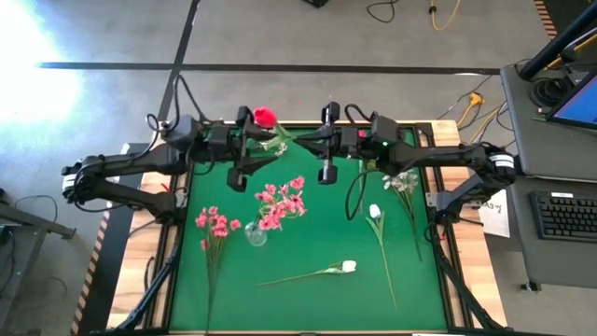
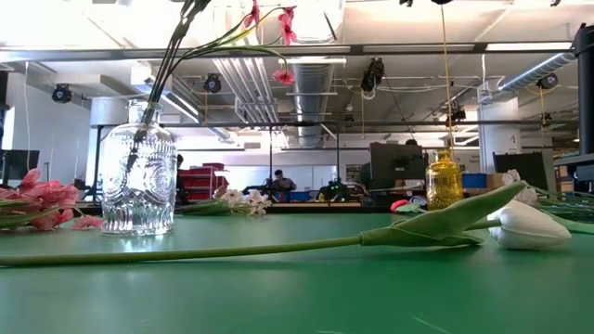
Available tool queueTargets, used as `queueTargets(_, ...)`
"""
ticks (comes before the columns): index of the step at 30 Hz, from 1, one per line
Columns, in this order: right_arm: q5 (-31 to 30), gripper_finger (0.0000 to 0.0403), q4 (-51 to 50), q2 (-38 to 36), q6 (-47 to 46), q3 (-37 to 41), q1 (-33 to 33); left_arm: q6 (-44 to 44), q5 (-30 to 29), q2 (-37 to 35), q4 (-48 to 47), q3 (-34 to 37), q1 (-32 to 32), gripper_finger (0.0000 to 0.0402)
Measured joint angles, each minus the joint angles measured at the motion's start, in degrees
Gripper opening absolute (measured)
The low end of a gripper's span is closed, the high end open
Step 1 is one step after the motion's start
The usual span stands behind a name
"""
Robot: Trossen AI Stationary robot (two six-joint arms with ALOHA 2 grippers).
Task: Sort flowers into vase by color
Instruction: Put the left red flowers into the transparent vase
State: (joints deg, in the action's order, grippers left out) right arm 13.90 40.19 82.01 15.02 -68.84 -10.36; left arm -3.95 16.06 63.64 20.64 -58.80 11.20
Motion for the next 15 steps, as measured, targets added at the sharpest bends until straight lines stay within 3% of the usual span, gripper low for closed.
queueTargets(15,0.12,0.0009,-0.33,0.27,0.55,-0.44,0.34,-2.80,-0.03,8.27,-0.11,-8.09,0.04,0.0211)
